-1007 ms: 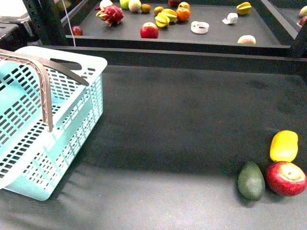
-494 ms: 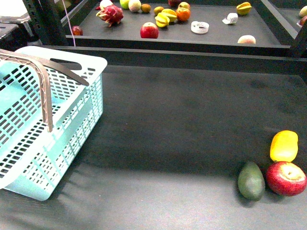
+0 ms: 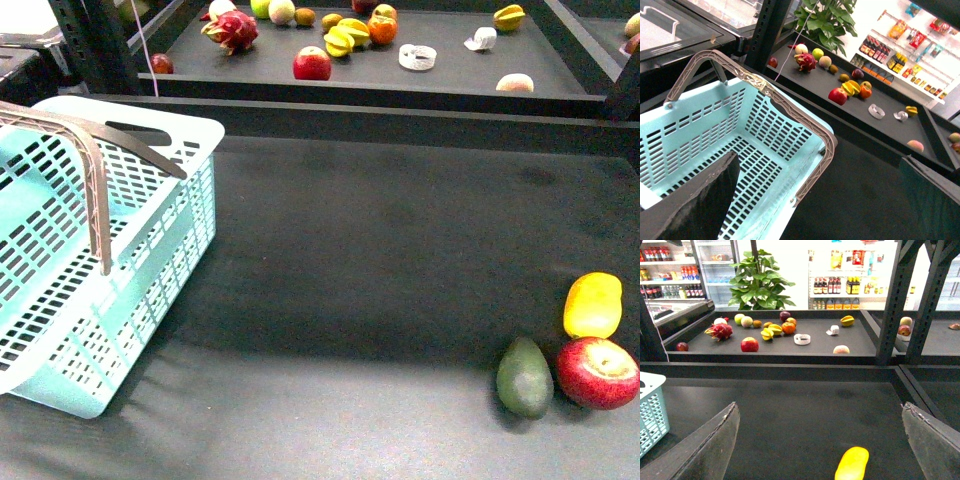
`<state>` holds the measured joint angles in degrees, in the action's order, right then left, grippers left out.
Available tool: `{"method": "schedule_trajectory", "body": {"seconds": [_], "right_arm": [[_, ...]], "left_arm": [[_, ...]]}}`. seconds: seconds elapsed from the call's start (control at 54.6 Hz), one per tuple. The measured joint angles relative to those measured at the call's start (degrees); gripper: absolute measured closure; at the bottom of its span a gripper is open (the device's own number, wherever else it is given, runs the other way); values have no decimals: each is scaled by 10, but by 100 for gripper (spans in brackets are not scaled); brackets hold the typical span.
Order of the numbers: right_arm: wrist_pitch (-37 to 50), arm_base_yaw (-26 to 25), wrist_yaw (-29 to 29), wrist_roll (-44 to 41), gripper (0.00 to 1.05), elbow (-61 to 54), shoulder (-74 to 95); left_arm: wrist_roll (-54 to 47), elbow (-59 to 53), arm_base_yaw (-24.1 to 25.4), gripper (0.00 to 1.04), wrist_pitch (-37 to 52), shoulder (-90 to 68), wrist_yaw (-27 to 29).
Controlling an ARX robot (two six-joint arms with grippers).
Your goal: Pick mango with right arm and hold basket with left
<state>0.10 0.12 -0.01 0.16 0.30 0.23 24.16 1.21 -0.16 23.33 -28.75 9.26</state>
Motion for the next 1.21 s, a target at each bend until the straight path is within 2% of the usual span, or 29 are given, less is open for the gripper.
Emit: {"method": "schedule_trajectory", "body": {"seconds": [0.073, 0.146, 0.256, 0.568, 0.806, 1.044, 1.209], "right_arm": [[0, 0, 0, 0, 8, 0, 0], [0, 0, 0, 0, 8, 0, 0], [0, 0, 0, 0, 8, 0, 0], [0, 0, 0, 0, 8, 0, 0], [0, 0, 0, 0, 8, 0, 0], [0, 0, 0, 0, 8, 0, 0], [0, 0, 0, 0, 8, 0, 0]], "left_arm": [[32, 3, 22, 6, 117, -134, -18], [68, 42, 32, 6, 258, -335, -36], [93, 109, 30, 6, 333, -510, -43], [203, 309, 7, 6, 325, -764, -60], [237, 416, 19, 6, 306, -850, -64], [246, 471, 40, 7, 294, -895, -59], [253, 471, 38, 35, 293, -902, -63]]}}
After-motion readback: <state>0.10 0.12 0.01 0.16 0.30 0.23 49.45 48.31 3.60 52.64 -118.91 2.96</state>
